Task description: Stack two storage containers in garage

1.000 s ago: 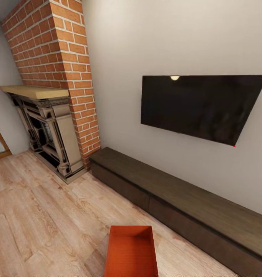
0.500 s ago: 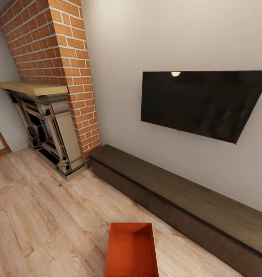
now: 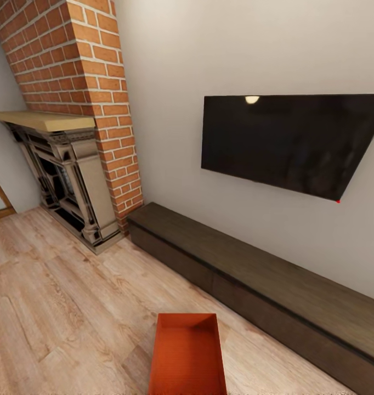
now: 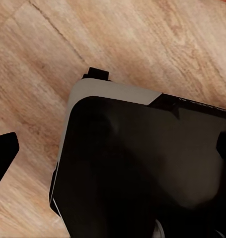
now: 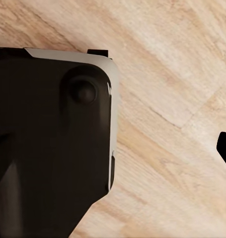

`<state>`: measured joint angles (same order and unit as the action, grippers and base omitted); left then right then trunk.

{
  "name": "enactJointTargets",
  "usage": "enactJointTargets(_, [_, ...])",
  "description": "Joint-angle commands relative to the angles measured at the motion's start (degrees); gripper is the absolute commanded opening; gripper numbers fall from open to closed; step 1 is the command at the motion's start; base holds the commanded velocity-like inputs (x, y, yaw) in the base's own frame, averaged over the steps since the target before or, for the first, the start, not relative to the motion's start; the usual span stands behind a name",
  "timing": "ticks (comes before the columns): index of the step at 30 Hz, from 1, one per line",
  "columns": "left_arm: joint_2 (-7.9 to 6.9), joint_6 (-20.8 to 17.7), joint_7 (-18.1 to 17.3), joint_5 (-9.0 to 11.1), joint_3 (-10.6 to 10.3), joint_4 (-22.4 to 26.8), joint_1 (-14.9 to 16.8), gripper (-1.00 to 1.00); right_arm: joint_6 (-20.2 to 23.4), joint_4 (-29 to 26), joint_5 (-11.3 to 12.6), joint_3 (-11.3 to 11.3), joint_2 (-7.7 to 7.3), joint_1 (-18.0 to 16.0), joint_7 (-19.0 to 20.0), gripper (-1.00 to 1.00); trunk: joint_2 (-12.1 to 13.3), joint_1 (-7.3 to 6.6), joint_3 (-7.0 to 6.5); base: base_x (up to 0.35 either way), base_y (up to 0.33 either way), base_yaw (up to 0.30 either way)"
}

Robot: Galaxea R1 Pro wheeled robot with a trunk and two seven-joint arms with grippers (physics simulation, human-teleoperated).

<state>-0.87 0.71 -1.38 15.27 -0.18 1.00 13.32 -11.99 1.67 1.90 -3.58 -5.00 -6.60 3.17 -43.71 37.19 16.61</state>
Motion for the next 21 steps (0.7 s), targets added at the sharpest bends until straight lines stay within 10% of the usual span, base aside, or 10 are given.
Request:
enactJointTargets(1, [-0.01, 0.1, -0.1, 0.4, 0.0, 0.0, 0.0, 1.00, -0.4, 0.2, 0.2, -0.4, -0.01, -0.1, 0.2, 1.00, -0.1, 0.01, 0.17, 0.000, 0.000, 0.000])
enactJointTargets(21, [-0.01, 0.1, -0.2, 0.4, -0.1, -0.1, 0.0, 1.00, -0.4, 0.2, 0.2, -0.4, -0.01, -0.1, 0.0, 1.00, -0.1, 0.01, 2.00, 0.000, 0.000, 0.000])
